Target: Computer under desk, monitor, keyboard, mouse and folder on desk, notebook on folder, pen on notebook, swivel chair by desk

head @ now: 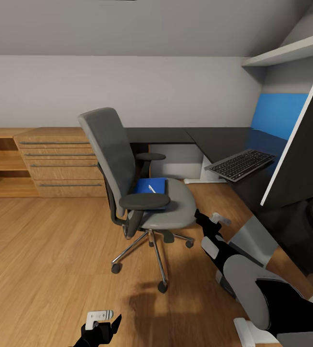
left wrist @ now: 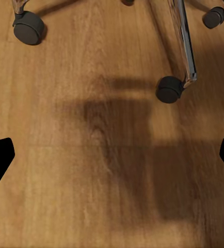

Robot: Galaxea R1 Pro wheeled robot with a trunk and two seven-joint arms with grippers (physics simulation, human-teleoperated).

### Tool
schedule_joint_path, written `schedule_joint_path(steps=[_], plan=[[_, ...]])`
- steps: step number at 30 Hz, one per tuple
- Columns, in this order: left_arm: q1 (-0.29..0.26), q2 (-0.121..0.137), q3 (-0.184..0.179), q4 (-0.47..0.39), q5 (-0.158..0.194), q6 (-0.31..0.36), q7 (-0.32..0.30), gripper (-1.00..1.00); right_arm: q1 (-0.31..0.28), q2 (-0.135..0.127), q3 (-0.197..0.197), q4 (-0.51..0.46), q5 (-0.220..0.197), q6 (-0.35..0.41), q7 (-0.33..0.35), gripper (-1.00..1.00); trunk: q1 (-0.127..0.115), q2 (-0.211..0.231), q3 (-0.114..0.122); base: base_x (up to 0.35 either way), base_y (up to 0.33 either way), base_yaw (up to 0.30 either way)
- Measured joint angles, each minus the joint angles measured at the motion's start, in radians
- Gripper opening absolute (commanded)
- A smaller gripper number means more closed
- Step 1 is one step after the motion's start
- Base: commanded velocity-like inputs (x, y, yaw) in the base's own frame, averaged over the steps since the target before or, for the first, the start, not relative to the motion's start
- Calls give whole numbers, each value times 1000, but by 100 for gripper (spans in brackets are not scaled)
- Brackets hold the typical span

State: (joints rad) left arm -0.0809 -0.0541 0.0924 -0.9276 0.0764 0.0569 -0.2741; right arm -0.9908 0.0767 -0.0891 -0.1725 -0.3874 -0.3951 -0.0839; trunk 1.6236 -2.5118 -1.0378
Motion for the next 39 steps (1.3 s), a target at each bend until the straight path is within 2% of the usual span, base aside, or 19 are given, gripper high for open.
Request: schedule_joint_path(steps=[22,30,39], plan=[[0,0,-1,0,-1,0,0,100,0,5,0,2,2,-1,-3,100,0,0,0,0,0,-1],[0,0,-1,1,-1,0,0,100,0,5,0,2,2,-2,-2,100,0,0,0,0,9,-91],[0,0,-1,3,-1,0,0,100,1,5,0,2,1,-1,-1,100,0,0,0,0,202,-160]])
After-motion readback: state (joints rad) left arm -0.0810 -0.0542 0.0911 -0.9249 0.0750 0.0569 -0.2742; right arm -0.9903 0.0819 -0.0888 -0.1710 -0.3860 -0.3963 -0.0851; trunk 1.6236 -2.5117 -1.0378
